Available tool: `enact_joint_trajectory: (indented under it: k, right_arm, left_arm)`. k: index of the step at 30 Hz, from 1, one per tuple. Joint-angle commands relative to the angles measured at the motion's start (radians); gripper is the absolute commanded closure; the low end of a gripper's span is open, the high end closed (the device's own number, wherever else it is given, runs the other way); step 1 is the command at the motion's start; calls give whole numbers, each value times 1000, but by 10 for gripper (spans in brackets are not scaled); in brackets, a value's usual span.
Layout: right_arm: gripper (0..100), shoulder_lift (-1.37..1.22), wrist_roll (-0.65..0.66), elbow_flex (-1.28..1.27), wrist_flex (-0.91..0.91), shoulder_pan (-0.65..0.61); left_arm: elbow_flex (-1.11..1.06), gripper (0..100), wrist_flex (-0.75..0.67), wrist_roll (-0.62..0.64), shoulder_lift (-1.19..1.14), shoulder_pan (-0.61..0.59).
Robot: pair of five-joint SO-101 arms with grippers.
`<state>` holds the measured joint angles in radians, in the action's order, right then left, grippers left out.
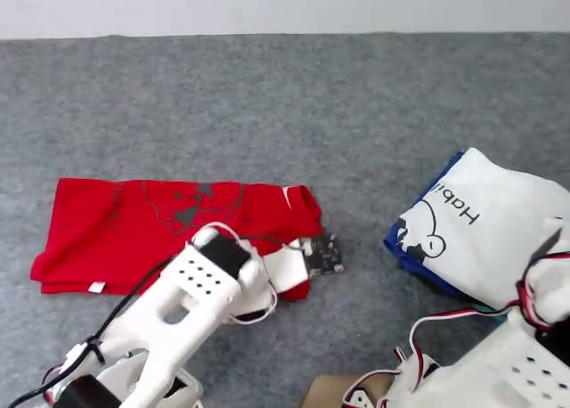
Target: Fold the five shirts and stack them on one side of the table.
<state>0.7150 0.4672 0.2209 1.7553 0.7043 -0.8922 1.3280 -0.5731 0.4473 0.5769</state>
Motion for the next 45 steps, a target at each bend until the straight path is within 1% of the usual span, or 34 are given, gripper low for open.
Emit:
enact_joint_trajectory:
  k: [1, 6, 10, 20, 27, 31, 38, 42, 45]
  right_arm:
    - [990, 22, 5, 5, 41, 13]
    - [990, 21, 3, 5, 41, 12]
    - [990, 19, 3, 3, 41, 12]
    - [990, 21, 3, 3, 41, 12]
    - [990, 16, 3, 3, 41, 12]
    - [990, 15, 3, 3, 41, 12]
    - [990, 15, 3, 3, 41, 10]
    - [990, 15, 3, 3, 41, 10]
    - [990, 15, 3, 3, 41, 10]
  left_arm:
    - [-67, 918, -92, -57, 17, -48]
    - [-59, 918, -130, -133, 17, -170]
    - [-36, 918, -130, -164, 17, -222]
    - [-27, 920, -143, -209, 21, -284]
    - [56, 919, -146, -210, 17, -345]
    - [41, 918, -150, -212, 17, -345]
    - [-93, 918, -293, -213, 15, -345]
    - [-131, 919, -356, -258, 15, -354]
    - [-145, 919, -390, -269, 15, -354]
